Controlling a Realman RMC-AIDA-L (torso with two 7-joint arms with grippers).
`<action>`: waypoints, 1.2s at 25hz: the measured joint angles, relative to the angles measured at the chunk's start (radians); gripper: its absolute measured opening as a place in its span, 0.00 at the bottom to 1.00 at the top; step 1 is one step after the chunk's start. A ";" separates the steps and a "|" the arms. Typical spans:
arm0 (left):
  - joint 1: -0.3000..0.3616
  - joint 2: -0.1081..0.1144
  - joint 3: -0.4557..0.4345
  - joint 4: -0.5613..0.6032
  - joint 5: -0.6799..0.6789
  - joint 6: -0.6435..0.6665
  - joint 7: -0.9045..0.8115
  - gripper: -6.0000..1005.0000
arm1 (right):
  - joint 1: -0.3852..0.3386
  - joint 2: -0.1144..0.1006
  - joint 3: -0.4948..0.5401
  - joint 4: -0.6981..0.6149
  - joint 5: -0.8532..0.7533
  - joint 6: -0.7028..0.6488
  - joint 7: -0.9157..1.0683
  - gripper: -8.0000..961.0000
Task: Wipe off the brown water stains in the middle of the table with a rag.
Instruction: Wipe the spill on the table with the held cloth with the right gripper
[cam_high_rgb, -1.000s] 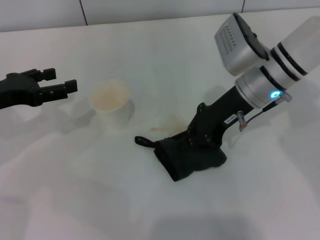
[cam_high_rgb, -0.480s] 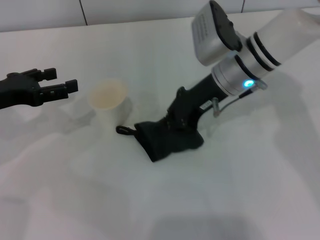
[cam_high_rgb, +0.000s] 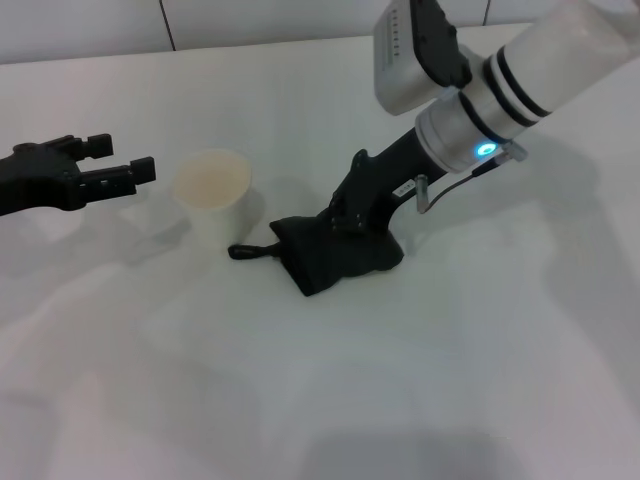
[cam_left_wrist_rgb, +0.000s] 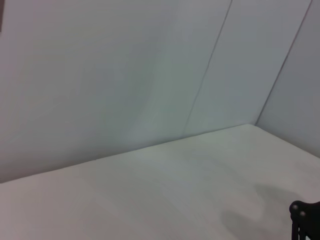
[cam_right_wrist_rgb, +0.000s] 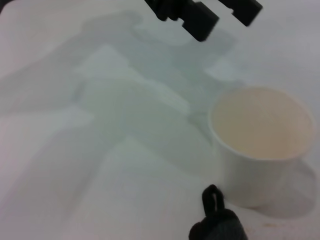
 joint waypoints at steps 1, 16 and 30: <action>0.000 0.000 0.000 0.000 0.000 0.000 0.000 0.86 | -0.002 -0.001 0.000 0.004 -0.001 0.000 0.000 0.05; -0.001 0.001 0.000 0.000 -0.001 0.000 0.000 0.86 | -0.023 -0.005 -0.003 0.108 -0.111 -0.128 0.038 0.05; -0.001 0.003 0.000 -0.002 -0.001 -0.002 -0.007 0.86 | -0.029 -0.005 -0.001 0.107 -0.069 -0.283 -0.047 0.05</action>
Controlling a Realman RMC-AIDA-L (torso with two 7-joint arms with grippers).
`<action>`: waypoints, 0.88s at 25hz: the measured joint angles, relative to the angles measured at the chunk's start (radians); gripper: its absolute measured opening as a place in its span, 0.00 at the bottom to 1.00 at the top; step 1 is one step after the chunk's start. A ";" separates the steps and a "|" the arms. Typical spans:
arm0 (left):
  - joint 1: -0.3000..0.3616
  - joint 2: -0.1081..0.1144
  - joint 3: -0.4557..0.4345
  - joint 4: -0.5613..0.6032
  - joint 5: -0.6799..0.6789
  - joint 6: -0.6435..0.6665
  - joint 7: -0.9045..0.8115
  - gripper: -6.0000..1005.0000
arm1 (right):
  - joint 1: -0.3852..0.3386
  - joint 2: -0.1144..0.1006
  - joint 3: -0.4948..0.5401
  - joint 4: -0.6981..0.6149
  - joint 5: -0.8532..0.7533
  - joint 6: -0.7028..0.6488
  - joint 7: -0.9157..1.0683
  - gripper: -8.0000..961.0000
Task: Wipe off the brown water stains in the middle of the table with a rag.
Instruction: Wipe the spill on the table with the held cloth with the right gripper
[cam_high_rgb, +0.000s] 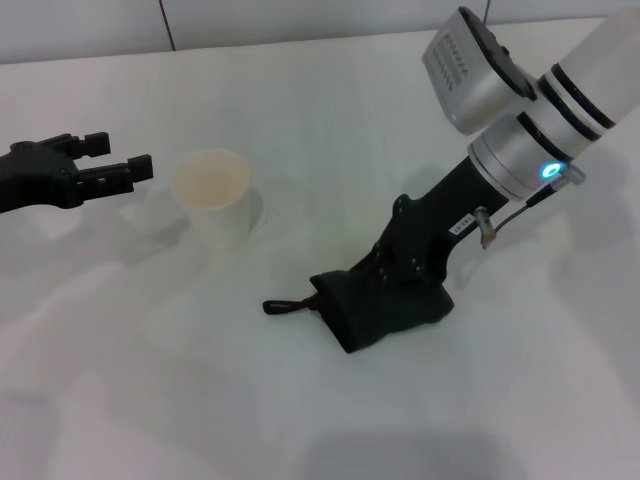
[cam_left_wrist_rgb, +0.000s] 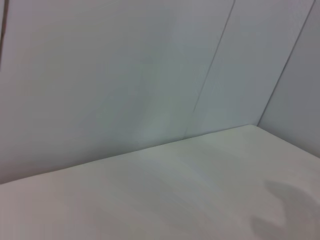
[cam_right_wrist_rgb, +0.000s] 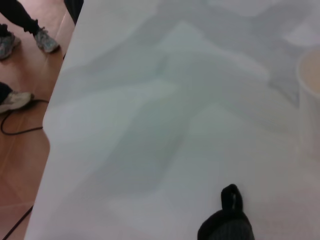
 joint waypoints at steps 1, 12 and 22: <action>0.000 0.000 0.000 0.000 0.000 0.000 0.000 0.86 | 0.000 0.001 0.000 -0.001 0.006 0.003 -0.002 0.05; 0.002 -0.001 0.000 0.000 0.001 0.000 -0.002 0.86 | 0.003 0.005 0.001 -0.021 0.038 0.117 0.025 0.05; 0.003 -0.002 0.000 0.000 0.001 0.000 0.001 0.86 | -0.017 -0.005 -0.001 0.035 0.053 0.097 0.029 0.05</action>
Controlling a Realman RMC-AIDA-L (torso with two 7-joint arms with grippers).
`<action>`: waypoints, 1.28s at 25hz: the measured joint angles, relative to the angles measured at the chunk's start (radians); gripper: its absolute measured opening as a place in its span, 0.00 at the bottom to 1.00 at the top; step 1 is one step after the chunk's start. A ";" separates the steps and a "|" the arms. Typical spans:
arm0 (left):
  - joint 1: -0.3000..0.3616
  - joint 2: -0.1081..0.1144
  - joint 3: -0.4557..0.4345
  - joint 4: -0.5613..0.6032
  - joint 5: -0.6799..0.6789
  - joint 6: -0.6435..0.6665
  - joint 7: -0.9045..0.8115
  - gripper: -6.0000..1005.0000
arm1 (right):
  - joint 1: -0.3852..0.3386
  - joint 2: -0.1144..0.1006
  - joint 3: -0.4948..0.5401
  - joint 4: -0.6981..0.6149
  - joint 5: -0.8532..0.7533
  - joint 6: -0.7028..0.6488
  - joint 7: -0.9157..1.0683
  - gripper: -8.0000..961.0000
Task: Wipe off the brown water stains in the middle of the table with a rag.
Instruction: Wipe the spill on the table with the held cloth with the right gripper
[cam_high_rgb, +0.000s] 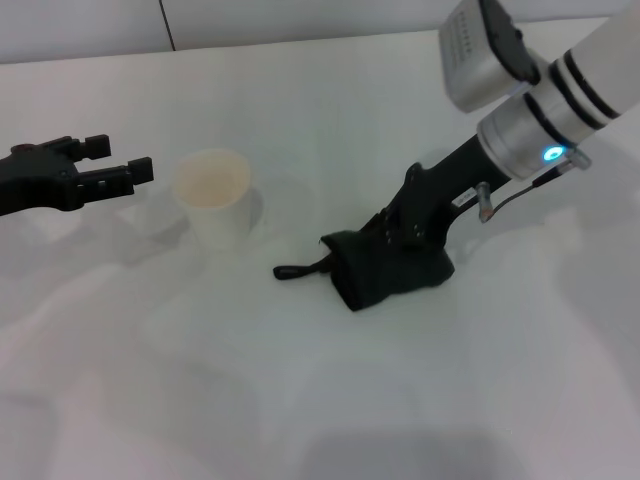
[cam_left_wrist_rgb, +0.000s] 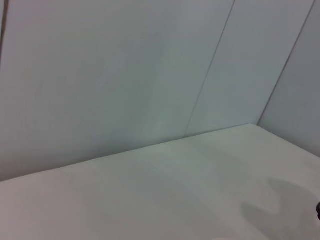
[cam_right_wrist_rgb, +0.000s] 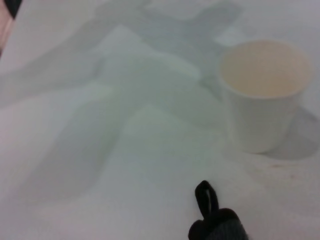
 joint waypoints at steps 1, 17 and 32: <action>0.000 0.000 0.000 0.000 0.000 0.000 -0.001 0.86 | -0.001 0.000 0.000 0.013 0.004 -0.002 0.000 0.05; -0.003 -0.001 0.000 0.000 0.000 0.000 -0.002 0.86 | -0.067 -0.012 -0.001 0.270 0.160 -0.077 -0.007 0.05; -0.005 -0.002 0.000 0.000 0.000 0.000 -0.004 0.86 | -0.173 -0.047 -0.002 0.309 0.173 -0.072 0.001 0.05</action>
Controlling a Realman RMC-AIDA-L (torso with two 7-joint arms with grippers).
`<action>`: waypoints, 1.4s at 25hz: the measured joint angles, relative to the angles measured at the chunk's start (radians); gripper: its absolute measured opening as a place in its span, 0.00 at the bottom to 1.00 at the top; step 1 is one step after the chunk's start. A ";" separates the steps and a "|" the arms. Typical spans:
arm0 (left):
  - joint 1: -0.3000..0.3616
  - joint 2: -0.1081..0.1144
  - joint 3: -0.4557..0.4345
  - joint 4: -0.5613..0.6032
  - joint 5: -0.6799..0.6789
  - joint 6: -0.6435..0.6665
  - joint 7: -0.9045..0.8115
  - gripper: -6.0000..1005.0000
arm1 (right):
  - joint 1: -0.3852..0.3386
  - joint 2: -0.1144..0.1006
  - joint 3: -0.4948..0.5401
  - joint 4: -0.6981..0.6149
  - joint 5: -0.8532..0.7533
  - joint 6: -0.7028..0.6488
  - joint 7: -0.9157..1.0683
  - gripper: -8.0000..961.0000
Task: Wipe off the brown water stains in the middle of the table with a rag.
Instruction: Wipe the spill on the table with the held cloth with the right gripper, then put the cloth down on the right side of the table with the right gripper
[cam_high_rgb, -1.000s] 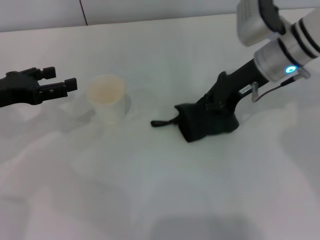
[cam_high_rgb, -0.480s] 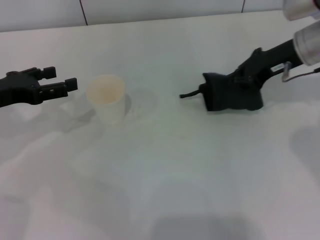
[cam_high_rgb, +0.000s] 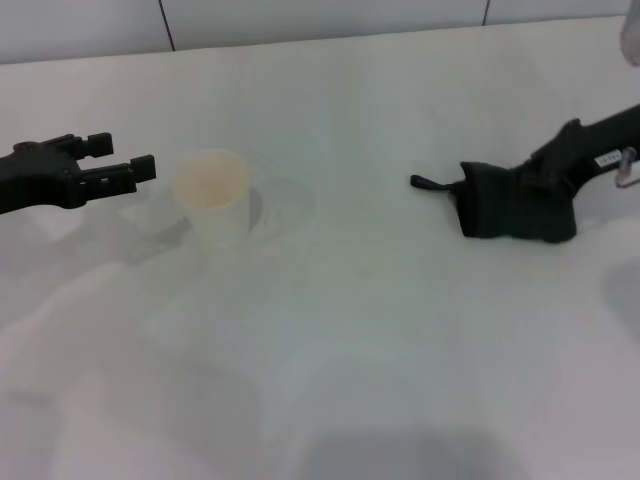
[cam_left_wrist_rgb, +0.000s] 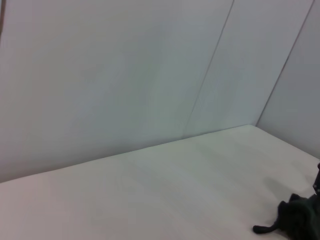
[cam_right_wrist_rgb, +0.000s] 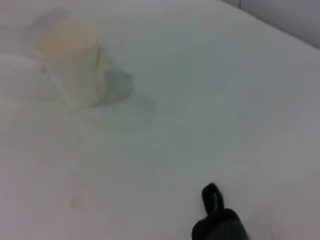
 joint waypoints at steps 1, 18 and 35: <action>0.000 0.000 0.000 0.000 0.000 0.000 0.000 0.86 | -0.006 -0.001 0.000 0.000 0.000 0.000 0.001 0.05; -0.006 -0.001 0.000 0.000 0.000 -0.002 -0.001 0.86 | -0.005 0.020 -0.001 0.027 -0.033 0.014 0.005 0.24; -0.009 0.001 0.000 0.000 0.000 -0.011 -0.001 0.86 | -0.041 0.009 -0.001 0.102 0.114 -0.135 -0.064 0.70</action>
